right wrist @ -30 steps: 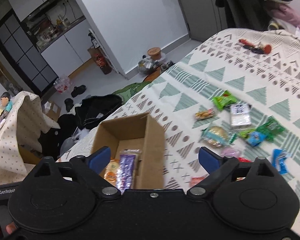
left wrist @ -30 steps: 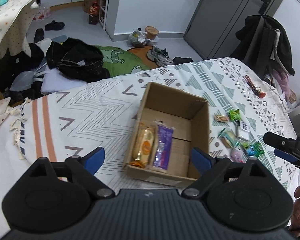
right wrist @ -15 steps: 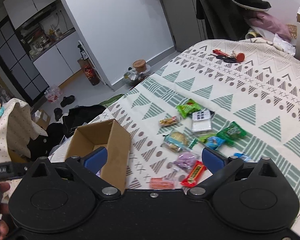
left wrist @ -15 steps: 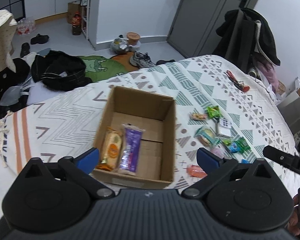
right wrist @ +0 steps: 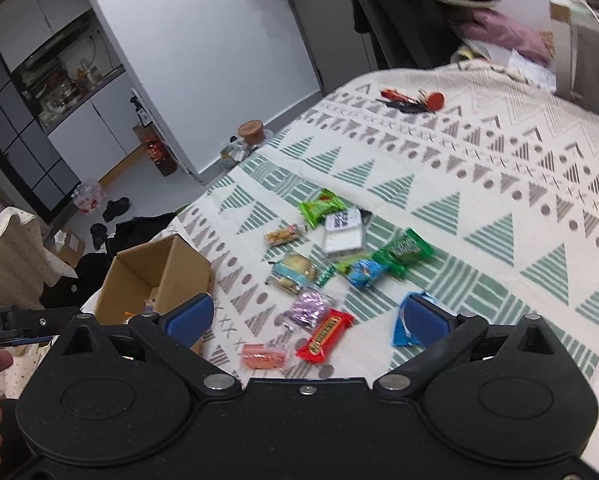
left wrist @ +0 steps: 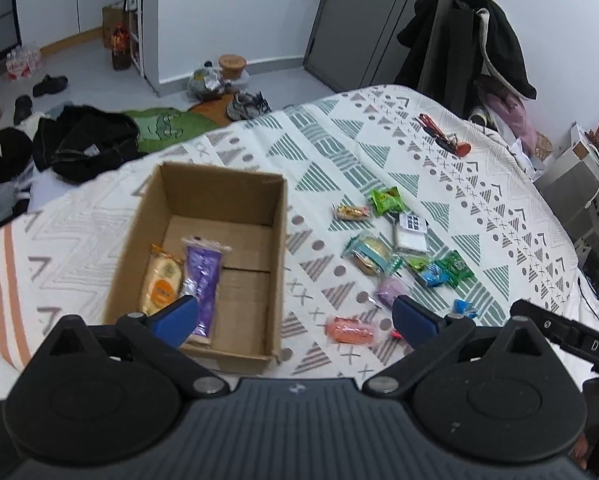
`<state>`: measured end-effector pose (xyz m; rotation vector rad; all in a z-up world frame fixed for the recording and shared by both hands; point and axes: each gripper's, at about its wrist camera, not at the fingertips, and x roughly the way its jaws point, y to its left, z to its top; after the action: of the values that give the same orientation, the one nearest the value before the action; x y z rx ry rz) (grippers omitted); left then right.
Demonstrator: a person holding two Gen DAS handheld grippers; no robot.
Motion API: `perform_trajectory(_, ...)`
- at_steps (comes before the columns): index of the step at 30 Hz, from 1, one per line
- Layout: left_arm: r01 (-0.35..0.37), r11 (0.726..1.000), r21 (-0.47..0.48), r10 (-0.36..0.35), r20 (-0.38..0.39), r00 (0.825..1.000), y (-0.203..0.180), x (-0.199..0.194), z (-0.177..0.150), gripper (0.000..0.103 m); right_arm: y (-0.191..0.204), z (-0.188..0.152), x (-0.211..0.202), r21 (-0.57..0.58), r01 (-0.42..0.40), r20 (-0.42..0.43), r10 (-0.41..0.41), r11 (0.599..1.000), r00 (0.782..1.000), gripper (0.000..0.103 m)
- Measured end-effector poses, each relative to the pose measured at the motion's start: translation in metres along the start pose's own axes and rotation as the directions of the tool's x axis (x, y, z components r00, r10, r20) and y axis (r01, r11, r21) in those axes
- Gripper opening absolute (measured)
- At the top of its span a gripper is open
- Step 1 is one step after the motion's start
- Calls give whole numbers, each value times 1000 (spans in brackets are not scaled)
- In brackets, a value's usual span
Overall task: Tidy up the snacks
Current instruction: 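Grasp the pink pastry with the left gripper while the right gripper grasps the blue candy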
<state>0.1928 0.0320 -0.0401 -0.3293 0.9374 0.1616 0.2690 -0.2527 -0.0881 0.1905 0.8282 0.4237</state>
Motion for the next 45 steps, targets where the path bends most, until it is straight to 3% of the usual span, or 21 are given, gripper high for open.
perform_trajectory(10, -14, 1000, 16, 14, -13, 1000, -28, 22, -5, 102, -30, -8, 9, 11, 11, -42, -11, 1000, 999, 102)
perform_trajectory(20, 52, 998, 33, -50, -57, 997, -53, 59, -10, 100, -54, -9, 24, 31, 35, -69, -33, 999, 997, 102)
perform_trajectory(23, 59, 997, 43, -56, -67, 996, -60, 73, -13, 99, -61, -10, 34, 47, 40, -91, -35, 998, 995, 97)
perform_trajectory(28, 52, 998, 35, -48, -106, 993, -65, 105, -17, 88, -70, -10, 54, 65, 49, -129, -40, 997, 991, 85)
perform_trajectory(33, 24, 1000, 6, -23, -173, 985, -61, 138, -23, 77, -74, -6, 78, 57, 63, -164, -53, 996, 985, 81)
perform_trajectory(43, -10, 1000, -19, 5, -260, 966, -59, 182, -31, 70, -79, -2, 117, 27, 90, -231, -81, 996, 970, 75)
perform_trajectory(45, -13, 1000, -15, 8, -272, 962, -61, 189, -31, 64, -80, -2, 123, 25, 97, -249, -88, 995, 964, 70)
